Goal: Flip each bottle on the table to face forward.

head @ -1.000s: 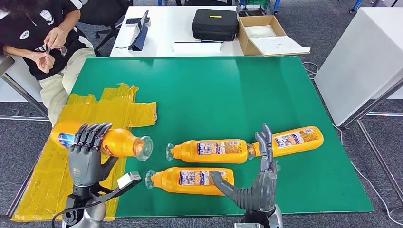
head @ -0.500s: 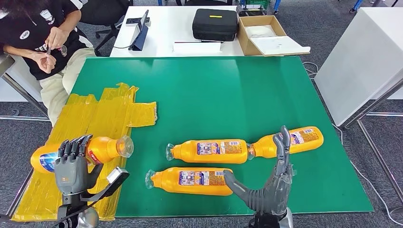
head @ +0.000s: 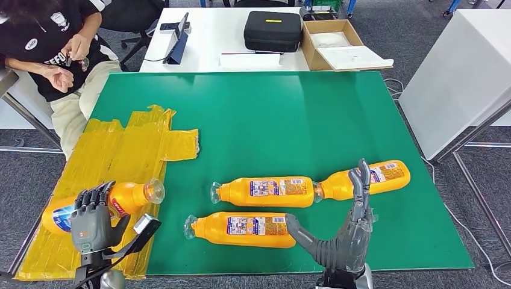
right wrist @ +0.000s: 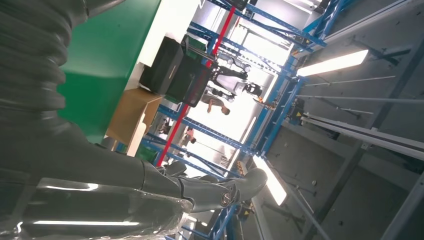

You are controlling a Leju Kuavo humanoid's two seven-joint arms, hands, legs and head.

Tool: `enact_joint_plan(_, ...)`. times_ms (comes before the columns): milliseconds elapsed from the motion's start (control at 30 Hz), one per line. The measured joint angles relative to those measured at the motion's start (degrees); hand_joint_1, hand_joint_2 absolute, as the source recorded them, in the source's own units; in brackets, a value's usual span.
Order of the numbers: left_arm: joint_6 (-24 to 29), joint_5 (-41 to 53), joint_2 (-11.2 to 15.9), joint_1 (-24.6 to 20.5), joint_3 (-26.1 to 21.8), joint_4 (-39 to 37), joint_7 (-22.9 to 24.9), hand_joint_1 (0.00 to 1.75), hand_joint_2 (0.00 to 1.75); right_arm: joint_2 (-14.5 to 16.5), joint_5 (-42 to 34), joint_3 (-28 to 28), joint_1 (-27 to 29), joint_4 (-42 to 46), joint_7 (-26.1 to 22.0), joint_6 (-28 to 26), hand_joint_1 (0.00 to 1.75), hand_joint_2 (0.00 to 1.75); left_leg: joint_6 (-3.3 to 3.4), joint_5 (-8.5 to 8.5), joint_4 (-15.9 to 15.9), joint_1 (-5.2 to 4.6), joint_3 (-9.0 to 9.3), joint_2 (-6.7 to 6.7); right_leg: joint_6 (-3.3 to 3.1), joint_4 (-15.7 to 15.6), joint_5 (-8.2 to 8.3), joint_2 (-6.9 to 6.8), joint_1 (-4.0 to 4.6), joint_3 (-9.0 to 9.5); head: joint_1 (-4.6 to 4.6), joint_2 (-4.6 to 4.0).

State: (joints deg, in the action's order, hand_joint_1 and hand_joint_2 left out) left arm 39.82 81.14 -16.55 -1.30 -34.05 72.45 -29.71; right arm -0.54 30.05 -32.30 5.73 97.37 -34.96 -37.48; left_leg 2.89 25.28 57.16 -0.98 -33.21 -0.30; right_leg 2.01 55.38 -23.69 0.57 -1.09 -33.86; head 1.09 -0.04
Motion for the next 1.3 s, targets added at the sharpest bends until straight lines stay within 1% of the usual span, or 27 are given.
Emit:
enact_joint_plan(233, 0.0, -0.4, 0.0, -0.6, 0.3, -1.6, 0.5, 1.75, 1.75, 0.4, 0.1, 0.0, -0.6, 0.0, 1.0, 0.0, 0.0, 1.75, 0.0, 0.0, 0.0, 0.0, 0.01, 0.0, 0.0, 0.0, 0.0, 0.0, 0.0, 0.0, -0.01, 0.0)
enact_joint_plan(733, 0.0, -0.1, 0.0, -1.2, 3.5, -3.6, 0.6, 1.75, 1.75, 0.5, -0.2, 0.0, -1.5, -0.4, 1.9, 0.0, 0.0, 1.75, 0.0, 0.0, 0.0, 0.0, 0.0, 0.0, 0.0, 0.0, 0.0, 0.0, 0.0, 0.0, -0.01, 0.0)
enact_joint_plan(767, 0.0, -0.1, 0.0, -1.2, 3.8, -3.8, 0.6, 1.7, 1.75, 0.5, -0.3, 0.0, -1.6, -0.4, 1.9, 0.0, 0.0, 1.75, 0.0, 0.0, 0.0, 0.0, 0.0, 0.0, 0.0, 0.0, 0.0, 0.0, 0.0, 0.0, -0.01, 0.0)
enact_joint_plan(800, 0.0, 0.0, 0.0, -1.3, 4.0, -3.9, 0.7, 1.6, 1.75, 0.5, -0.3, 0.0, -1.6, -0.5, 1.9, 0.0, 0.0, 1.75, 0.0, 0.0, 0.0, 0.0, 0.0, 0.0, 0.0, 0.0, 0.0, 0.0, 0.0, 0.0, -0.01, 0.0)
enact_joint_plan(867, 0.0, 0.0, 0.0, -1.3, 4.2, -4.2, 0.8, 0.74, 1.75, 0.5, -0.4, 0.0, -1.6, -0.5, 1.9, 0.0, 0.0, 1.75, 0.0, 0.0, 0.0, 0.0, 0.0, 0.0, 0.0, 0.0, 0.0, 0.0, 0.0, 0.0, 0.0, 0.0)
enact_joint_plan(900, 0.0, 0.0, 0.0, -1.4, 4.4, -4.3, 0.8, 0.35, 1.75, 0.5, -0.4, 0.0, -1.6, -0.5, 1.9, 0.0, 0.0, 1.75, 0.0, 0.0, 0.0, 0.0, 0.0, 0.0, 0.0, 0.0, 0.0, 0.0, 0.0, 0.0, 0.0, 0.0)
enact_joint_plan(933, 0.0, 0.1, 0.0, -1.4, 4.5, -4.4, 1.0, 0.01, 1.75, 0.5, -0.3, 0.0, -1.6, -0.5, 1.9, 0.0, 0.0, 1.75, 0.0, 0.0, 0.0, 0.0, 0.01, 0.0, 0.0, 0.0, 0.0, 0.0, 0.0, 0.0, 0.0, 0.0)
enact_joint_plan(1033, 0.0, 0.6, 0.0, -1.5, 5.3, -4.9, 2.5, 0.0, 1.75, 0.5, -0.1, 0.0, -1.5, -0.6, 1.7, 0.0, 0.0, 1.75, 0.0, 0.0, 0.0, 0.0, 0.0, 0.0, 0.0, 0.0, 0.0, 0.0, 0.0, 0.0, -0.01, -0.01)
enact_joint_plan(1100, 0.0, 0.2, 0.3, -1.4, 6.5, -5.1, 5.7, 0.0, 1.75, 0.5, 0.0, 0.0, -1.4, -0.6, 1.7, 0.0, 0.0, 1.75, 0.0, 0.0, 0.0, 0.0, 0.0, 0.01, 0.0, 0.0, 0.0, 0.0, 0.0, 0.0, -0.01, -0.01)
enact_joint_plan(1167, 0.0, -0.5, 0.9, -1.2, 8.9, -5.4, 9.7, 0.0, 1.75, 0.6, 0.0, 0.1, -1.4, -0.6, 1.7, 0.0, 0.0, 1.75, 0.0, 0.0, 0.0, 0.0, 0.0, -0.02, 0.0, 0.0, 0.0, -0.02, 0.0, 0.0, 0.0, -0.01)
enact_joint_plan(1200, 0.0, -0.6, 1.2, -1.2, 10.1, -5.6, 10.8, 0.0, 1.75, 0.6, 0.0, 0.1, -1.4, -0.6, 1.7, 0.0, 0.0, 1.75, 0.0, 0.0, 0.0, 0.0, -0.01, -0.04, 0.0, 0.0, 0.0, -0.03, 0.0, 0.01, -0.01, -0.01)
enact_joint_plan(1300, 0.0, -0.5, 1.7, -1.2, 11.8, -6.2, 11.1, 0.0, 1.75, 0.6, 0.0, 0.2, -1.4, -0.7, 1.8, 0.0, 0.0, 1.75, 0.0, 0.0, 0.0, 0.0, -0.01, -0.04, 0.0, 0.0, 0.0, -0.03, 0.0, 0.02, -0.01, -0.01)
